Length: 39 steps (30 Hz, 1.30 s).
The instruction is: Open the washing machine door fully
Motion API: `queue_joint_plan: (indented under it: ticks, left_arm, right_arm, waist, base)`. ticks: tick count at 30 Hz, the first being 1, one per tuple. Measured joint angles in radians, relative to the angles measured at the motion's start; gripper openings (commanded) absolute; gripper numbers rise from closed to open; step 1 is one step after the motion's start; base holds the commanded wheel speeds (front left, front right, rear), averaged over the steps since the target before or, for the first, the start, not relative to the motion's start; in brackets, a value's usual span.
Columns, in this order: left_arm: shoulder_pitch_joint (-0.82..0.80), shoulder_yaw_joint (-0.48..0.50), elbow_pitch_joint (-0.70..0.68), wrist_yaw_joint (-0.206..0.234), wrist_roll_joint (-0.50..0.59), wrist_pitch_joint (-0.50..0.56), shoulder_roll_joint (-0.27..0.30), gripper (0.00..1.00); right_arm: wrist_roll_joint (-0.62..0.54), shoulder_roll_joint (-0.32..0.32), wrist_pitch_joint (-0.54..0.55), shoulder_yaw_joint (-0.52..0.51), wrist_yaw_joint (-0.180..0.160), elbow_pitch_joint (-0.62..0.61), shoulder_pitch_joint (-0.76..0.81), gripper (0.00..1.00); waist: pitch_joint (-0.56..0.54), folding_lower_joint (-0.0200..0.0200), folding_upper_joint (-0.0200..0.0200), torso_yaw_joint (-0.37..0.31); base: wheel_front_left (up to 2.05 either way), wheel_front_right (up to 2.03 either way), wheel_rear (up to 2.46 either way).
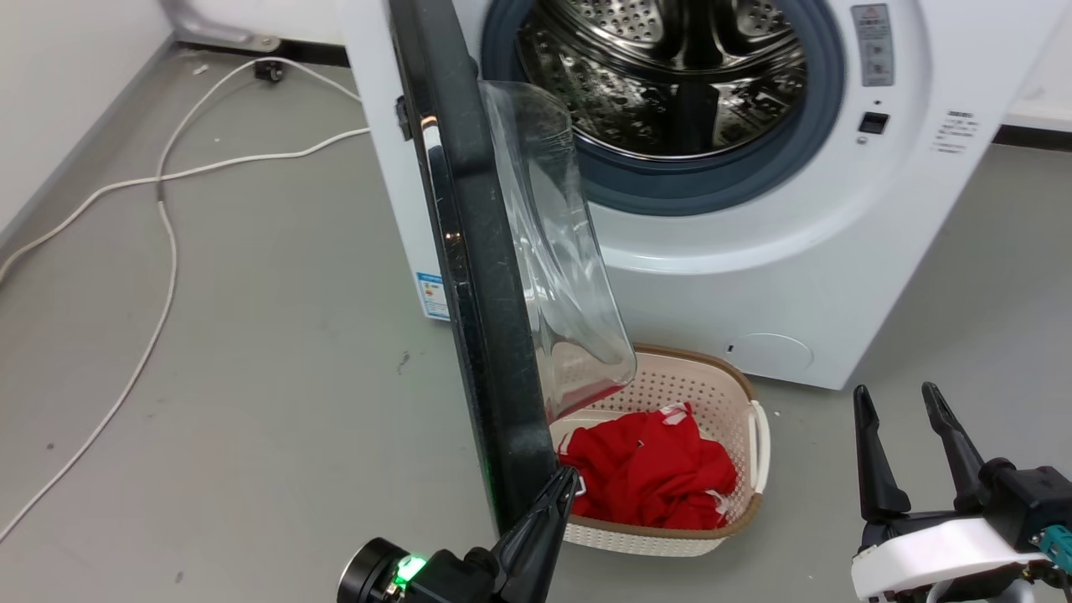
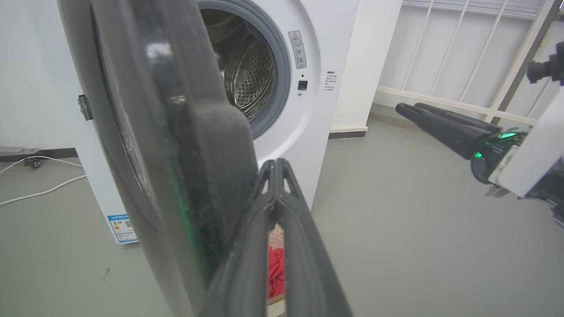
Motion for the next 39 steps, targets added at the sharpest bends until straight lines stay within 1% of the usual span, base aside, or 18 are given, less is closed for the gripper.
queue_joint_plan:
  ticks: [14,19,23,29,35,39]
  left_arm:
    - [0.054,0.027,-0.047,0.049,-0.001,-0.019,0.030,0.00]
    - [0.058,0.070,-0.037,0.076,-0.011,-0.029,0.043,0.00]
    - [0.054,0.113,-0.026,0.097,-0.022,-0.042,0.051,0.00]
    - [0.026,0.188,0.008,0.120,-0.038,-0.063,0.078,0.00]
    - [-0.032,0.292,0.051,0.146,-0.065,-0.085,0.097,0.00]
    - [-0.070,0.360,0.073,0.155,-0.090,-0.093,0.108,0.00]
  right_arm:
    - [-0.008,0.000,0.012,-0.022,0.000,-0.007,0.003,1.00]
    - [-0.011,0.000,0.021,-0.023,0.000,-0.011,-0.001,1.00]
    - [-0.020,0.000,0.028,-0.023,0.000,-0.012,-0.004,1.00]
    - [-0.028,0.000,0.037,-0.017,0.000,-0.018,-0.013,1.00]
    - [-0.036,0.000,0.051,-0.014,0.000,-0.026,-0.021,1.00]
    - [-0.039,0.000,0.057,-0.019,0.000,-0.031,-0.034,1.00]
  waist:
    - [0.016,0.0000,0.0000,0.175]
    - [0.027,0.0000,0.0000,0.238]
    - [0.038,0.0001,0.0000,0.274]
    - [0.058,0.0001,0.0000,0.291]
    - [0.080,0.0000,0.0000,0.278]
    - [0.095,0.0000,0.0000,0.267]
  base:
    - [0.00,0.00,0.00]
    - [0.00,0.00,0.00]
    - [0.00,0.00,0.00]
    - [0.00,0.00,0.00]
    - [0.00,0.00,0.00]
    - [0.00,0.00,0.00]
